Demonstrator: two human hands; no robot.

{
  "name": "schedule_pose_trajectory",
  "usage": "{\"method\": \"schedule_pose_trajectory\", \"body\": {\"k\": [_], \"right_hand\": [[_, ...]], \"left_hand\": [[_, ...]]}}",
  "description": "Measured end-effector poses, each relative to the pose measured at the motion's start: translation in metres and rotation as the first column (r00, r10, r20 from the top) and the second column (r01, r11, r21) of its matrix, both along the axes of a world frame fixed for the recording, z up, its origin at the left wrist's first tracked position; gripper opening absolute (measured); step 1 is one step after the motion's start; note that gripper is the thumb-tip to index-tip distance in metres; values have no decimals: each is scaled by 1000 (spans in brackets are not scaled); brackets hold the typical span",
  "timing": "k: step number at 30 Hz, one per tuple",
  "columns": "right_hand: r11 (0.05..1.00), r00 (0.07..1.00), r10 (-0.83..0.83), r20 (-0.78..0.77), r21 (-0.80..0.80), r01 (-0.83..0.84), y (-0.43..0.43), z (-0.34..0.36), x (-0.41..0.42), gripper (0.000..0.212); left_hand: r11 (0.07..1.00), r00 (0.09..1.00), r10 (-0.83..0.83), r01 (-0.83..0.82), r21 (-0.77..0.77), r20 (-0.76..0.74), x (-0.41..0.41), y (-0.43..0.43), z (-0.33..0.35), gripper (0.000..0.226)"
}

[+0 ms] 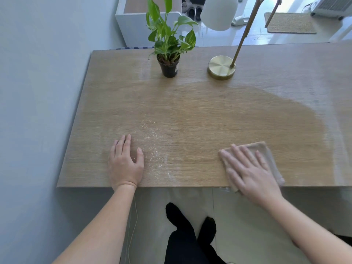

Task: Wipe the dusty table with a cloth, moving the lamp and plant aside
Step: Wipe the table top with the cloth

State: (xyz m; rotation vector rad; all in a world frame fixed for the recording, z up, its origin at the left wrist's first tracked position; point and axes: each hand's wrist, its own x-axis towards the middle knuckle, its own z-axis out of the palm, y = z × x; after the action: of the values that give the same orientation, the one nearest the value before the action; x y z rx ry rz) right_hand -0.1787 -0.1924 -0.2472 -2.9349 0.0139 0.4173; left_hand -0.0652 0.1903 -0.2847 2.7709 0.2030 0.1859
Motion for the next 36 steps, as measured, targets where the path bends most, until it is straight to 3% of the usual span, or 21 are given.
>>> {"method": "schedule_pose_trajectory", "body": {"k": [5,7,9,11,13,17,22,24,27,31,33,36], "right_hand": [[876,878,-478,5,73,477,26,-8,66,57],[909,911,-411,12,76,409,57,-9,72,57],[980,982,-186,38,82,182,78,-9,51,56],[998,999,-1,37,68,-1,70,-9,18,56],[998,998,53,40,27,-54,41,-9,-5,57],[999,998,-54,15,9,54,-9,0,3,58],[890,891,-453,15,69,451,22,-5,85,59],[908,912,-411,-4,82,410,57,-7,101,60],[985,989,-147,28,99,144,99,-6,74,58],[995,998,56,18,82,-57,77,-2,23,57],[998,999,15,32,61,-17,46,2,27,57],[977,977,-210,37,45,209,15,4,70,58]], "left_hand": [[1000,1000,0,1,15,-6,0,0,0,66],[1000,1000,2,-2,17,4,0,-1,1,66],[1000,1000,2,-2,16,5,0,-1,1,66],[1000,1000,2,-2,14,2,0,-1,1,66],[1000,1000,4,-4,13,-2,-1,0,1,66],[1000,1000,-2,2,5,3,0,0,0,65],[1000,1000,-4,4,-3,-7,-1,1,-1,65],[1000,1000,-8,8,-2,-16,-1,0,1,66],[999,1000,-15,14,-29,-23,-1,0,2,67],[996,997,-54,50,-70,-61,-2,5,3,71],[991,995,-74,66,-120,-65,-1,12,4,71],[988,993,-93,83,-133,-71,2,36,9,63]]}}
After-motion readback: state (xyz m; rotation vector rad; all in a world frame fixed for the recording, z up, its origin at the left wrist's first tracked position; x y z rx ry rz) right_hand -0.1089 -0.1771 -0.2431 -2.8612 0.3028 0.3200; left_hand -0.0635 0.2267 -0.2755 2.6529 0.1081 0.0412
